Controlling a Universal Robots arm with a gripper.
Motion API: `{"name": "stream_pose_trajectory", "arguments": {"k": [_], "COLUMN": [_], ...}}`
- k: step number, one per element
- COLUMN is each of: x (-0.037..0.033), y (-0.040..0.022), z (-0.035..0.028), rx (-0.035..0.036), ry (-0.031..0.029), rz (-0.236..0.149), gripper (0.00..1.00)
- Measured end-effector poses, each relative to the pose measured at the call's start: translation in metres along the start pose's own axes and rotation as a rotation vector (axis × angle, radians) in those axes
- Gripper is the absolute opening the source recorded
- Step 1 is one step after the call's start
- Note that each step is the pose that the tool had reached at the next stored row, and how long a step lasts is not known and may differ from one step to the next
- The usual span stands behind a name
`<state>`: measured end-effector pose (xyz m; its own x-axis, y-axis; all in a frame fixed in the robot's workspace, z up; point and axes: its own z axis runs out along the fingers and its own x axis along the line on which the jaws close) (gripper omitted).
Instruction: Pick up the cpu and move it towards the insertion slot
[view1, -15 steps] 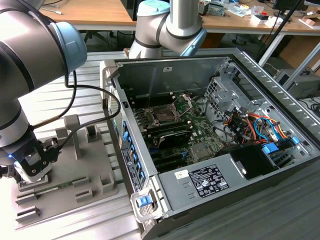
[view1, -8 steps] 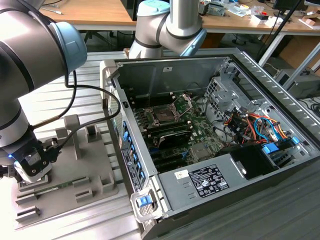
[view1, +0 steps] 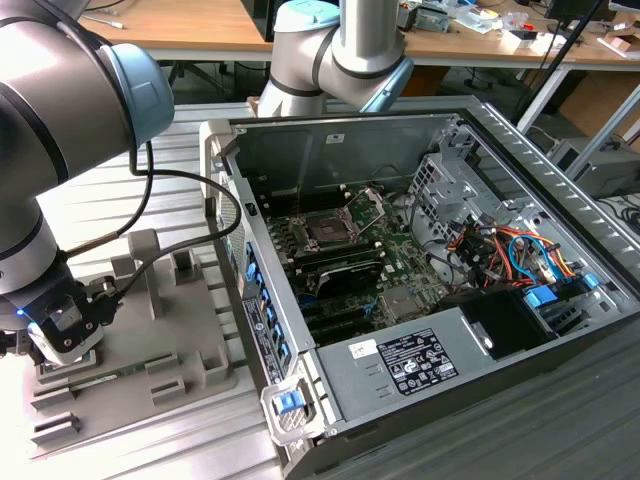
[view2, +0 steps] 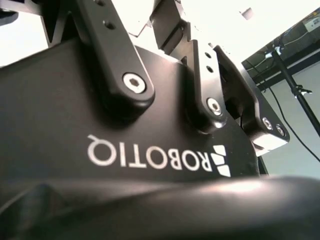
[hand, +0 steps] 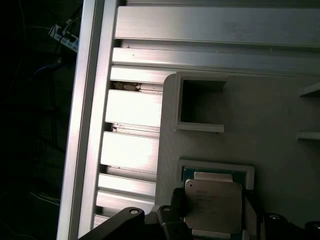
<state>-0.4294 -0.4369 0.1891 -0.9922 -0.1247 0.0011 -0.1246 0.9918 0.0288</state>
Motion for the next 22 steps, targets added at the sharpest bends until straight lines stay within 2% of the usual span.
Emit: {"name": "stream_pose_trajectory", "arguments": {"k": [9, 22], "x": [-0.0001, 0.0000], "y": [0.0001, 0.0001], "z": [-0.0001, -0.0035], "rx": [-0.0003, -0.0001], "ry": [-0.0005, -0.0002], "rz": [0.000, 0.000], "gripper": [0.55, 0.55]}}
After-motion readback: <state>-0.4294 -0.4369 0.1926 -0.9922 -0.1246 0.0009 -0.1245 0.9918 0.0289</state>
